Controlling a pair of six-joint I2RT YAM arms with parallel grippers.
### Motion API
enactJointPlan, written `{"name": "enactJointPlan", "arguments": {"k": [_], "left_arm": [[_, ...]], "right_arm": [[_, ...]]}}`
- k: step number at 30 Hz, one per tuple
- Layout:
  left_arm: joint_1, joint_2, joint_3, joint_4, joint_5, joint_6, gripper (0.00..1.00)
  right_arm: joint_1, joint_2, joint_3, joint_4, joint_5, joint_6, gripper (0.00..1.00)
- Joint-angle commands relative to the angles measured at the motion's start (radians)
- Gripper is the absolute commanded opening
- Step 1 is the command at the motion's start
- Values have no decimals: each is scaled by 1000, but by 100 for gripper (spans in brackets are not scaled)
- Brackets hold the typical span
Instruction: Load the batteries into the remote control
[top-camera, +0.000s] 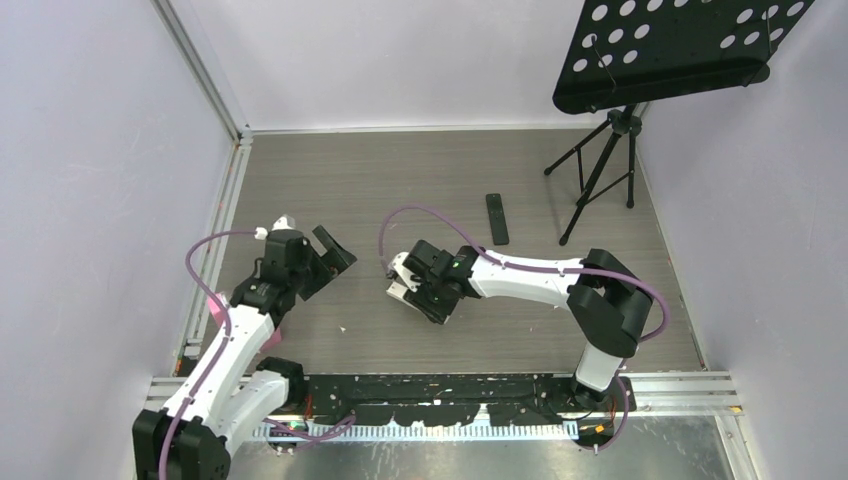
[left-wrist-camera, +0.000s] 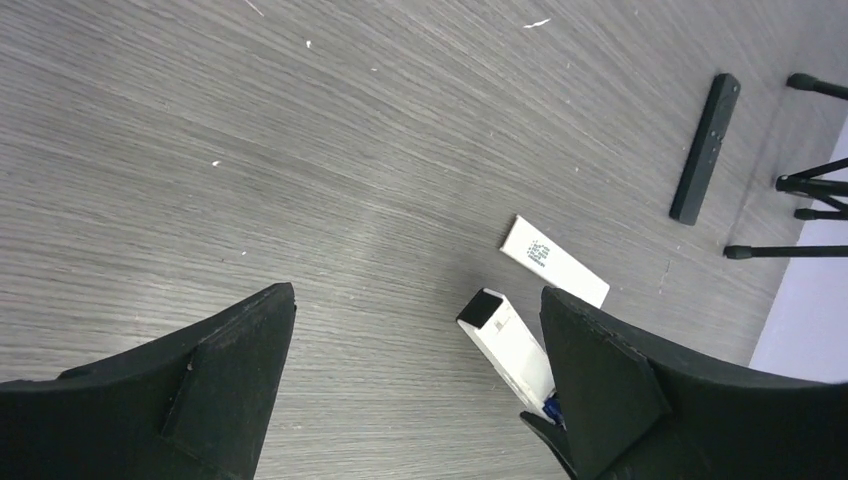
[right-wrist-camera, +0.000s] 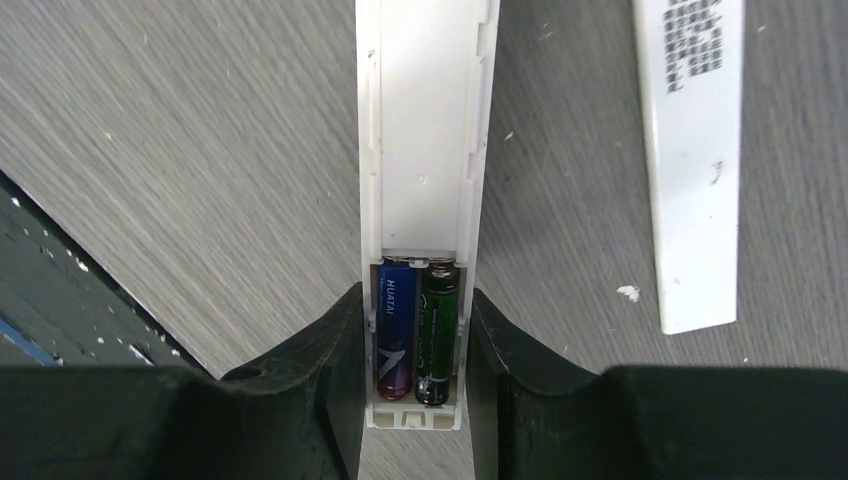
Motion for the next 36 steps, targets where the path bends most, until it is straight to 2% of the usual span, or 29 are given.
{"name": "enactJointPlan", "arguments": {"k": [1, 12, 20, 24, 27, 30, 36], "left_arm": [[10, 32, 42, 11, 58, 41, 94], [12, 121, 42, 101, 215, 42, 91], [12, 133, 45, 122, 237, 42, 89], [12, 145, 52, 132, 257, 48, 86], [12, 162, 58, 138, 277, 53, 86], [12, 187, 61, 153, 302, 54, 87], [9, 260, 58, 235, 354, 31, 89]], "right_arm": [[11, -31, 24, -78, -38, -58, 10], [13, 34, 26, -121, 83, -121, 15], [13, 63, 39, -143, 88, -136, 18], [13, 60, 49, -161, 97, -127, 29], [13, 43, 51, -161, 116, -105, 44], [12, 17, 49, -157, 106, -87, 55], [11, -90, 12, -124, 91, -29, 59]]}}
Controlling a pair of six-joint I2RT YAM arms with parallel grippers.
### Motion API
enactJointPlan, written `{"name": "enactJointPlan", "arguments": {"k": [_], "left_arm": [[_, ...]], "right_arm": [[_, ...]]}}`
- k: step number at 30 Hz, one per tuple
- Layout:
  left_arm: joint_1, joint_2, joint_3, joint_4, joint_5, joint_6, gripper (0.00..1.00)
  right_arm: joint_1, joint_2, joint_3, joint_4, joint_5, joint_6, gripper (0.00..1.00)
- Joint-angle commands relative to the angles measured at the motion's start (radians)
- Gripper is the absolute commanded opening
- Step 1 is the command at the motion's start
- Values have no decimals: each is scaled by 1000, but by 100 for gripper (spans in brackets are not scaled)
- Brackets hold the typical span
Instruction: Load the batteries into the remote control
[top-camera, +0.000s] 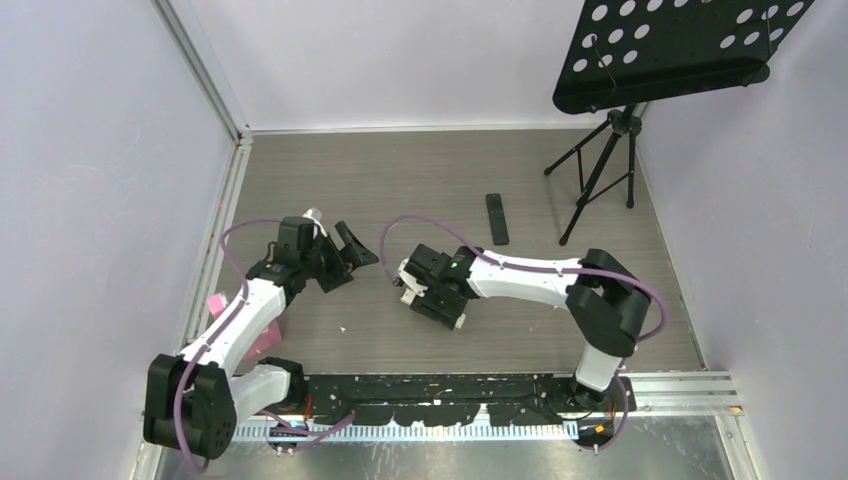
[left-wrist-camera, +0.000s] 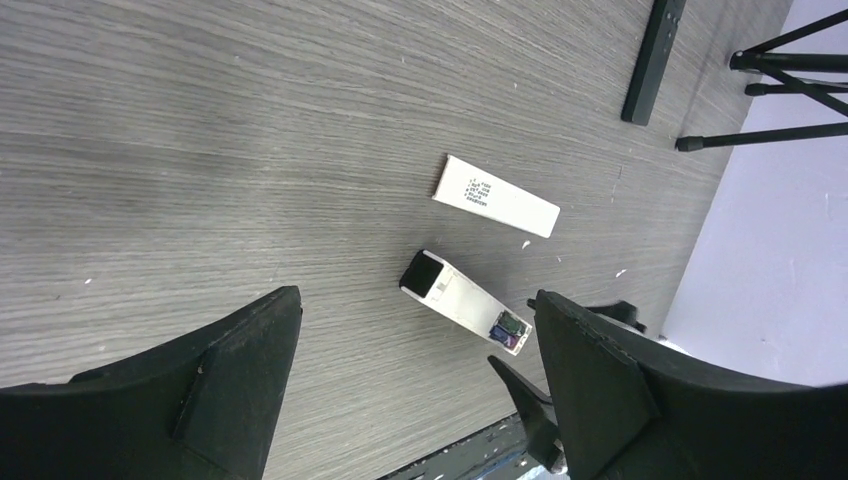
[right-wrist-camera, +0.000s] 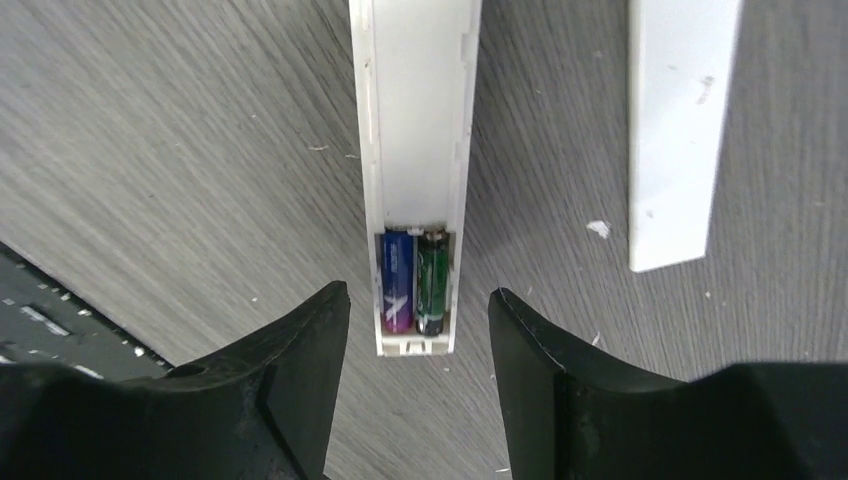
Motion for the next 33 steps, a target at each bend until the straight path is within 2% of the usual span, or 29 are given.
{"name": "enactJointPlan", "arguments": {"k": [1, 3, 6, 10, 13, 17, 20, 25, 33], "left_arm": [[0, 55, 28, 128, 69, -9, 89], [-7, 90, 30, 159, 75, -19, 89], [-25, 157, 43, 201, 82, -28, 88], [-63, 245, 70, 247, 76, -25, 78], [-91, 307, 80, 314, 66, -33, 70], [-119, 390, 102, 366, 38, -41, 67], [-130, 434, 101, 396, 15, -46, 66], [-145, 513, 100, 452, 27, -56, 65], [-170, 598, 90, 555, 41, -87, 51]], "right_arm": [[2, -154, -16, 42, -1, 74, 59], [-11, -218, -49, 97, 20, 128, 59], [-68, -311, -92, 179, 48, 293, 59], [-202, -393, -162, 223, 88, 579, 59], [-282, -406, -212, 225, 123, 819, 59], [-335, -381, -268, 265, 134, 991, 56], [-358, -353, -294, 314, 103, 1051, 50], [-370, -277, -312, 392, 74, 1080, 49], [-407, -163, -328, 480, 37, 1128, 49]]}}
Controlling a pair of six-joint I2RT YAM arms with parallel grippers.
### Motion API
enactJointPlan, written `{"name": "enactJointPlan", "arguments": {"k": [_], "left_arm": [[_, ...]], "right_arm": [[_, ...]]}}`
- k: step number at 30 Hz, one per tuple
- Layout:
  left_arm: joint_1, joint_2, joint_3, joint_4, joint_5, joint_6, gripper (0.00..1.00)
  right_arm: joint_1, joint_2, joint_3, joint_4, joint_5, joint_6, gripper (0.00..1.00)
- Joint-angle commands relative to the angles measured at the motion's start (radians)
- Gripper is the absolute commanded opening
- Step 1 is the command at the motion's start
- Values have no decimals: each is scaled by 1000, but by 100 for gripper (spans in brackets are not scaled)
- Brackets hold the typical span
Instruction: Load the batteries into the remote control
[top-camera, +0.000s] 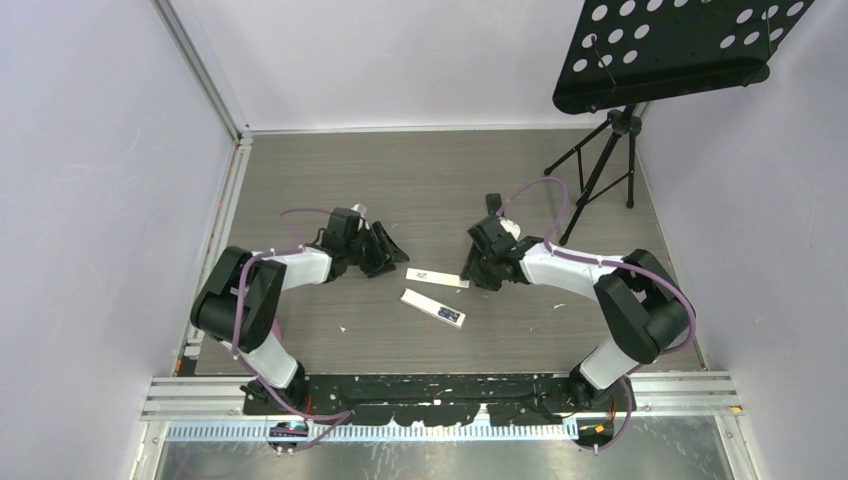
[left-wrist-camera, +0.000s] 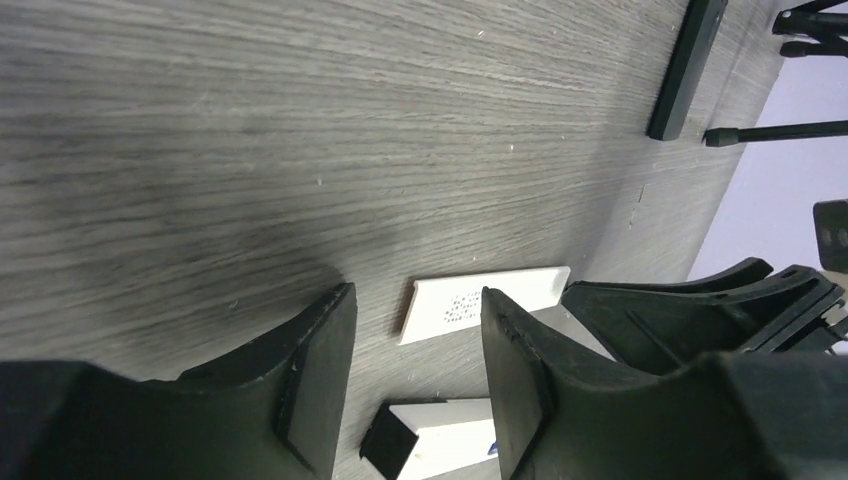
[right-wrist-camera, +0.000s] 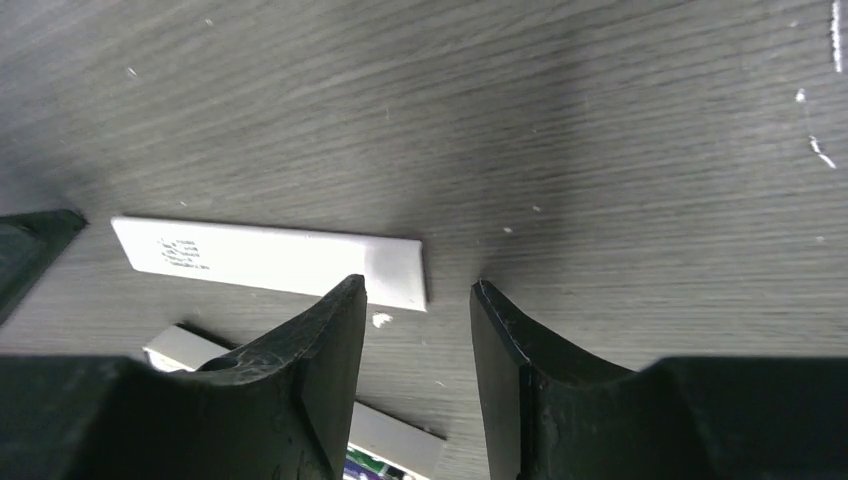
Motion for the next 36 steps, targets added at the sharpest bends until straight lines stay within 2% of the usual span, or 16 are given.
{"name": "enactJointPlan", "arguments": {"k": [1, 15, 22, 26, 33, 36], "left_arm": [[-15, 35, 17, 74, 3, -24, 49], [-45, 16, -26, 69, 117, -150, 41], [-54, 3, -49, 148, 159, -205, 36], [-55, -47, -29, 29, 85, -132, 38], [-55, -141, 38, -209, -92, 53, 49], [-55, -136, 68, -253, -139, 109, 55]], "right_arm": [[-35, 39, -19, 105, -40, 73, 49], [-48, 42, -66, 193, -170, 124, 47], [-47, 26, -93, 257, -191, 138, 47], [-48, 15, -90, 228, -153, 129, 47], [-48, 20, -78, 163, -70, 61, 50], [-48, 25, -80, 162, -71, 55, 51]]}}
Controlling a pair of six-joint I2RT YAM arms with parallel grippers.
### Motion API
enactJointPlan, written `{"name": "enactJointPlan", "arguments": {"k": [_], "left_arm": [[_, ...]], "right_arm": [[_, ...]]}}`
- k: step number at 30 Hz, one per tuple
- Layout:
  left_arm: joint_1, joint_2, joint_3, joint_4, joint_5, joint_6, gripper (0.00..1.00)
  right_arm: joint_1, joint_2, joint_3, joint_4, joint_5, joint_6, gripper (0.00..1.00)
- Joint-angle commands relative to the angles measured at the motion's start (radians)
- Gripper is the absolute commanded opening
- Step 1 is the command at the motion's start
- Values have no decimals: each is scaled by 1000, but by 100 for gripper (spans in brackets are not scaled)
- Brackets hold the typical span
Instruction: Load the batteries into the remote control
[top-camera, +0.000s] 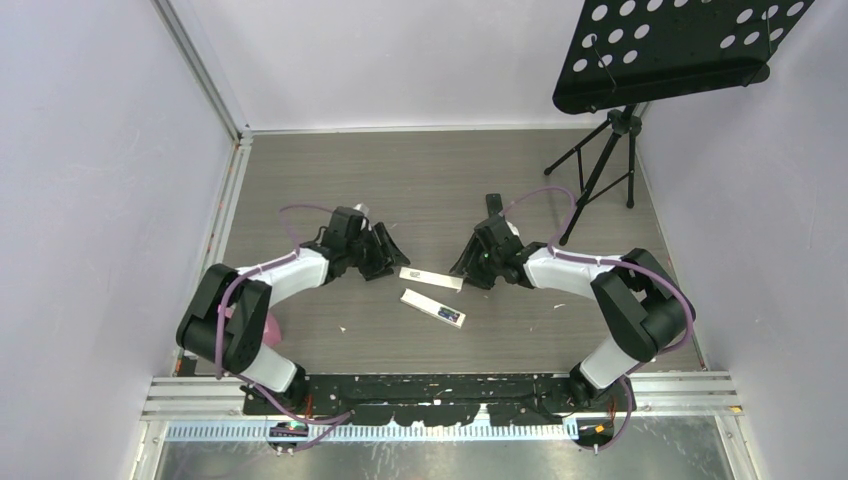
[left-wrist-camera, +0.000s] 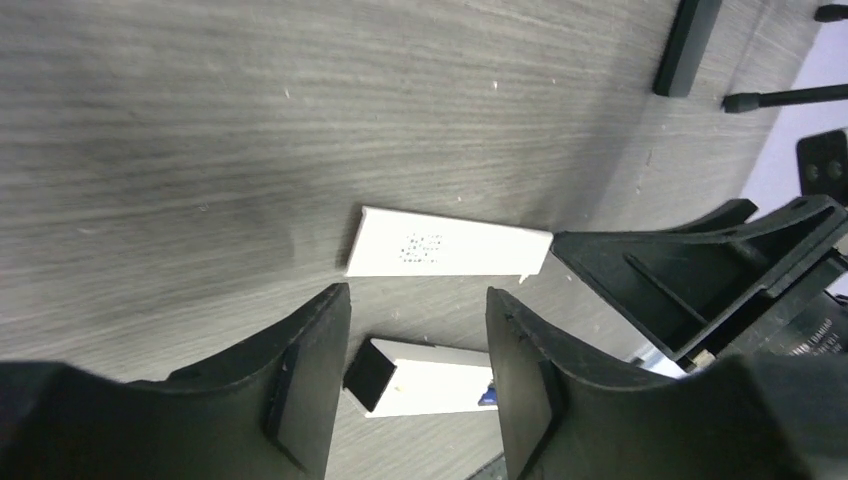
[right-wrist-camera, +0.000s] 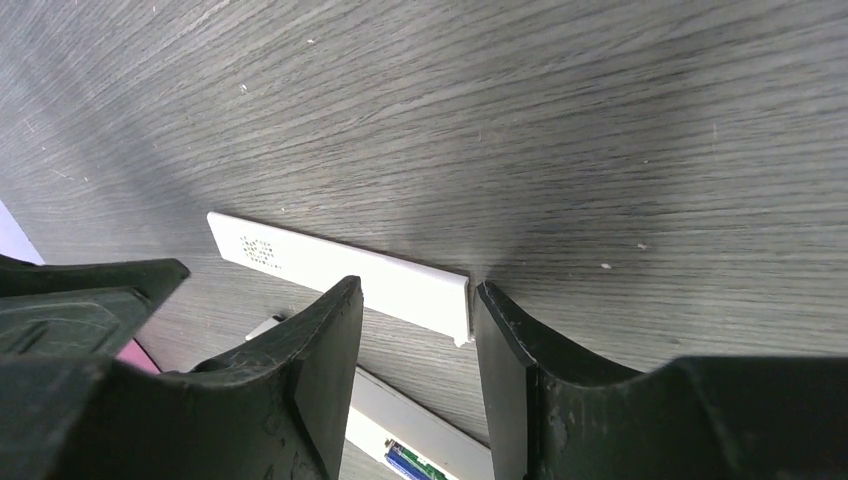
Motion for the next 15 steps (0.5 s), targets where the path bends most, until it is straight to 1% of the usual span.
{"name": "enactJointPlan", "arguments": {"k": [1, 4, 8, 14, 15], "left_arm": [[-2, -14, 72, -110, -112, 134, 56], [-2, 52, 104, -122, -109, 155, 56], [-3, 115, 116, -98, -72, 127, 56], [-27, 157, 112, -65, -4, 71, 47], [-29, 161, 109, -55, 9, 64, 45]], "right_arm": [[-2, 5, -4, -72, 82, -46, 51], [-2, 12, -2, -72, 80, -46, 51], [-2, 20, -1, -68, 72, -42, 51], [-2, 21, -11, -34, 47, -23, 52], [-2, 20, -16, -25, 11, -21, 52]]}}
